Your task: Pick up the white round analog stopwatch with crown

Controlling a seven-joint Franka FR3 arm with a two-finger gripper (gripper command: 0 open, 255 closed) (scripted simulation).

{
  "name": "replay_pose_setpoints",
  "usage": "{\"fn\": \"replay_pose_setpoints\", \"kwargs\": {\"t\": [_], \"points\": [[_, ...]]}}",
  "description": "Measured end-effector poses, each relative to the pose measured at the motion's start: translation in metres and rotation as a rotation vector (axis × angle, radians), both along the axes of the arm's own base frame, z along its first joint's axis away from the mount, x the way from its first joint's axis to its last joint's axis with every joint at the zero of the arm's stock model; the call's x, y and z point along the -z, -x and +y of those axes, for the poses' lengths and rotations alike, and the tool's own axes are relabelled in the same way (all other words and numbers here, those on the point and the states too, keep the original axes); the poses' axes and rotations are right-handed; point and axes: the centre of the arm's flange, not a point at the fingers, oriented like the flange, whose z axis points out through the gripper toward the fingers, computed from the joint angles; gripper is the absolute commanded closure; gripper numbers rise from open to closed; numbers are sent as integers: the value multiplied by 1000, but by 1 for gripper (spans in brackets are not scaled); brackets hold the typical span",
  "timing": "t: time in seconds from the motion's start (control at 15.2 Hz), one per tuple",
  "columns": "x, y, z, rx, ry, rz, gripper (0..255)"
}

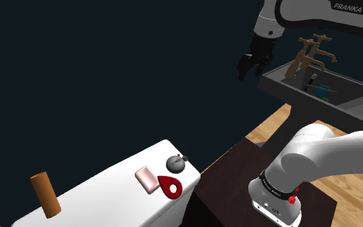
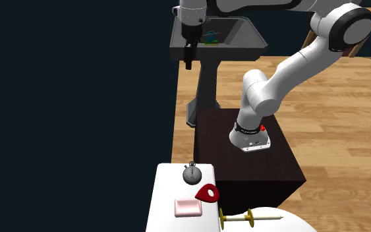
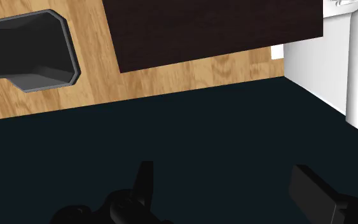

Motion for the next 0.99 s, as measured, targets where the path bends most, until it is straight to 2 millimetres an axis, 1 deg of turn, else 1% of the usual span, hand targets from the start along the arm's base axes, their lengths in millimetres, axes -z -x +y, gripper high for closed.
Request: {"fn": "replay_pose_setpoints", "kwargs": {"t": [0.07,0.13,0.33,0.66,0.79,0.86,0.99], "points": [[0,0,0,0,0,0,0],[3,3,5,11,2,-1,0],[21,13,32,77,13,-10,0],[52,31,93,209,36,-26,0],[67,33,119,262,44,-32,0],[76,35,127,290,49,-36,0],[92,38,151,343,58,-42,0]]}}
